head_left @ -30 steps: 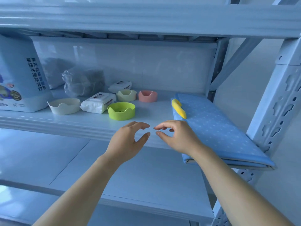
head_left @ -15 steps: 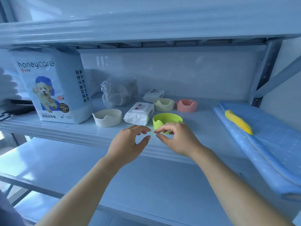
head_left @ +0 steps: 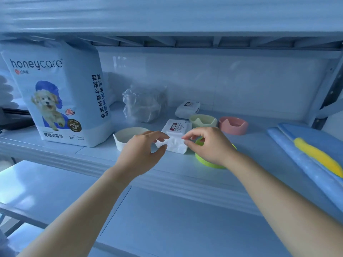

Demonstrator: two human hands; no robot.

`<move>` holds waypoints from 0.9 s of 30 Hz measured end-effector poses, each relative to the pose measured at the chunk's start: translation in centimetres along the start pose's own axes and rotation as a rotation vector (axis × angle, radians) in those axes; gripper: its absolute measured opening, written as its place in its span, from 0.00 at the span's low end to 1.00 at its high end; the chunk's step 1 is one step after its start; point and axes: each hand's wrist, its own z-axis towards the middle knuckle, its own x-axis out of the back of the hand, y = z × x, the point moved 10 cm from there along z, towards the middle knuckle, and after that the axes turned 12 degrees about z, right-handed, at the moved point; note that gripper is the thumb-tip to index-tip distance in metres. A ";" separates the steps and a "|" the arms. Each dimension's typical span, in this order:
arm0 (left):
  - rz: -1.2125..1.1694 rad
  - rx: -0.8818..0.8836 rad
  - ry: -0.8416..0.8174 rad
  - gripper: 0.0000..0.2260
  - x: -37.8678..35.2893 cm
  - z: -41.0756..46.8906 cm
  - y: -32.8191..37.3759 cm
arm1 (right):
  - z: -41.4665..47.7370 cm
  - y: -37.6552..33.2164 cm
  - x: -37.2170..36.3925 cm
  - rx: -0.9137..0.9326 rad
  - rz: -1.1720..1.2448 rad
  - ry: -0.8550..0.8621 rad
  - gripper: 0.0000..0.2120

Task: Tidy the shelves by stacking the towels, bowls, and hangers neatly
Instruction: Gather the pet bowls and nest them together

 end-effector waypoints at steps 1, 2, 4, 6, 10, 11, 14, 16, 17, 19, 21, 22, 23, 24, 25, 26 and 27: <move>0.012 -0.007 -0.005 0.09 -0.3 0.6 -0.2 | 0.7 0.4 0.1 -0.002 -0.016 -0.006 0.04; 0.027 -0.015 -0.013 0.09 -0.7 1.2 -0.3 | 1.5 0.9 0.1 -0.004 -0.029 -0.011 0.04; 0.047 -0.031 -0.038 0.10 -1.5 2.7 -0.5 | 2.9 1.7 0.4 -0.007 -0.052 -0.013 0.04; 0.042 -0.036 -0.050 0.11 -2.1 4.6 -0.7 | 4.3 2.5 0.7 -0.009 -0.081 -0.018 0.05; 0.057 -0.059 -0.070 0.11 -3.6 8.3 -0.9 | 6.8 4.2 -0.2 -0.036 -0.125 -0.093 0.09; 0.059 -0.064 -0.084 0.11 -4.2 8.9 -1.1 | 7.2 4.7 -0.8 -0.047 -0.128 -0.122 0.11; 0.082 -0.088 -0.189 0.14 -6.6 9.4 -2.1 | 8.0 5.7 -2.7 -0.052 -0.129 -0.189 0.16; 0.126 -0.106 -0.262 0.16 -8.1 9.5 -2.9 | 8.3 6.1 -3.7 -0.048 -0.146 -0.223 0.18; 0.131 -0.108 -0.283 0.17 -8.6 9.7 -3.3 | 8.5 6.3 -4.1 -0.047 -0.166 -0.242 0.19; 0.116 -0.112 -0.293 0.18 -9.1 10.2 -3.7 | 8.7 6.8 -4.8 -0.058 -0.214 -0.287 0.23; 0.096 -0.119 -0.299 0.18 -9.5 10.9 -3.6 | 8.9 7.2 -5.3 -0.086 -0.240 -0.319 0.26; 0.092 -0.125 -0.312 0.18 -9.8 11.1 -3.4 | 9.0 7.4 -5.5 -0.096 -0.245 -0.322 0.28; 0.098 -0.139 -0.332 0.17 -10.1 11.2 -3.2 | 9.0 7.5 -5.5 -0.104 -0.246 -0.322 0.29; 0.110 -0.165 -0.357 0.16 -10.5 11.3 -2.9 | 8.9 7.6 -5.5 -0.114 -0.241 -0.318 0.30; 0.124 -0.194 -0.378 0.15 -10.9 11.2 -2.6 | 8.8 7.6 -5.5 -0.120 -0.231 -0.313 0.32; 0.130 -0.219 -0.394 0.14 -11.1 11.2 -2.4 | 8.6 7.5 -5.5 -0.125 -0.224 -0.308 0.33; 0.128 -0.242 -0.408 0.15 -11.2 11.3 -2.4 | 8.6 7.4 -5.5 -0.134 -0.221 -0.300 0.34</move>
